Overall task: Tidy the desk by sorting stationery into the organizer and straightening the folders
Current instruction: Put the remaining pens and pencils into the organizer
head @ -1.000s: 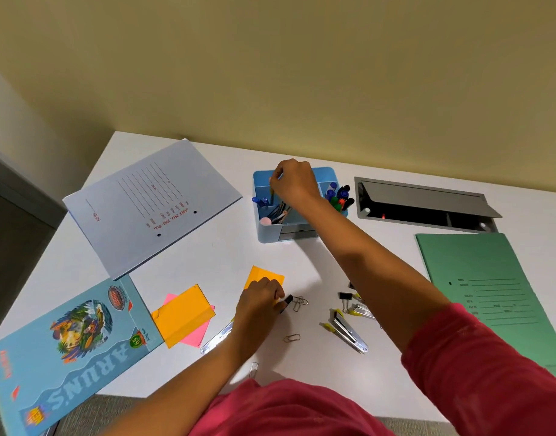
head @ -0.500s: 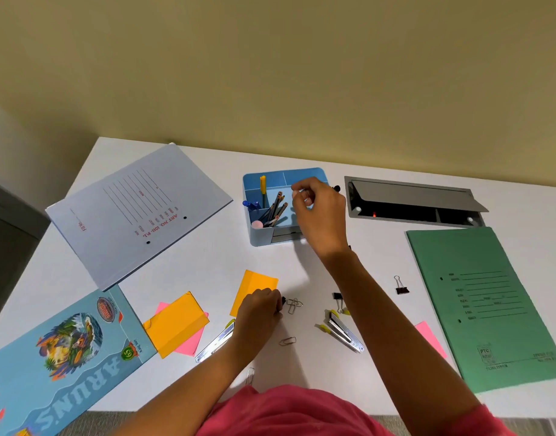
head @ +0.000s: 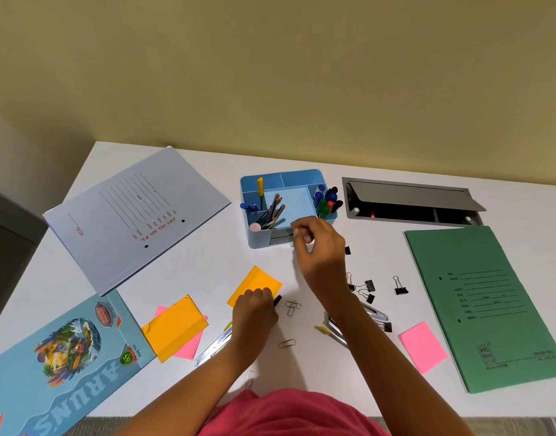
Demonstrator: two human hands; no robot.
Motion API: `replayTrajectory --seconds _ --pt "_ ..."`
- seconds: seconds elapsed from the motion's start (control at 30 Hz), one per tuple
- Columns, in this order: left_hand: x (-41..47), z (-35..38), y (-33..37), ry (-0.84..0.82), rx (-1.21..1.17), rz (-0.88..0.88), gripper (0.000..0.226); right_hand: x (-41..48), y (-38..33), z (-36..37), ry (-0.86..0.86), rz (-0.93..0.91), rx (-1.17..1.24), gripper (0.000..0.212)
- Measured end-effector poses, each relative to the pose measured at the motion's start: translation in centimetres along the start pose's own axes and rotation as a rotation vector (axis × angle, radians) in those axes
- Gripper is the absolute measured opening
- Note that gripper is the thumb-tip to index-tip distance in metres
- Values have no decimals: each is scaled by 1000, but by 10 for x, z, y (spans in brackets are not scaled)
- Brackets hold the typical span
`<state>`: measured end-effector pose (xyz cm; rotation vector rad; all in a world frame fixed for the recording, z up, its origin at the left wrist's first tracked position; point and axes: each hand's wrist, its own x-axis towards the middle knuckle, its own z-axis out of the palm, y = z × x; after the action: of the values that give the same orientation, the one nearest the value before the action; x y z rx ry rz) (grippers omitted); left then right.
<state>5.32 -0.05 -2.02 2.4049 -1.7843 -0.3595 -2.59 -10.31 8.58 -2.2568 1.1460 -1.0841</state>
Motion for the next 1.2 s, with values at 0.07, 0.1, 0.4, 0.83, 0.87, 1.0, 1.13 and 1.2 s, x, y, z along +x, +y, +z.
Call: replayTrajectory --seconds 0.07,0.1,0.4,0.83,0.87,1.0,1.13,1.2 --pt "0 -1 -2 -33 -55 -11 9 -1 -1 -1 17 -1 10 10" --pt "2 0 -4 -36 -78 -30 11 -2 -1 -1 32 -2 10 10" --pt "10 -47 -9 161 -684 -212 10 -19 -5 1 6 71 -40 9" --pt "25 -96 -16 413 -868 -161 10 2 -25 -1 4 -27 139 8" --pt "29 -97 -17 441 -906 -183 10 9 -28 -3 26 -17 188 10" --pt "49 -95 -25 497 -972 -321 19 43 -40 1 127 64 257 14" --pt "68 -92 -31 430 -973 -380 30 82 -39 18 70 91 143 13" --pt "78 -92 -32 404 -966 -368 33 99 -35 28 -40 97 76 11"
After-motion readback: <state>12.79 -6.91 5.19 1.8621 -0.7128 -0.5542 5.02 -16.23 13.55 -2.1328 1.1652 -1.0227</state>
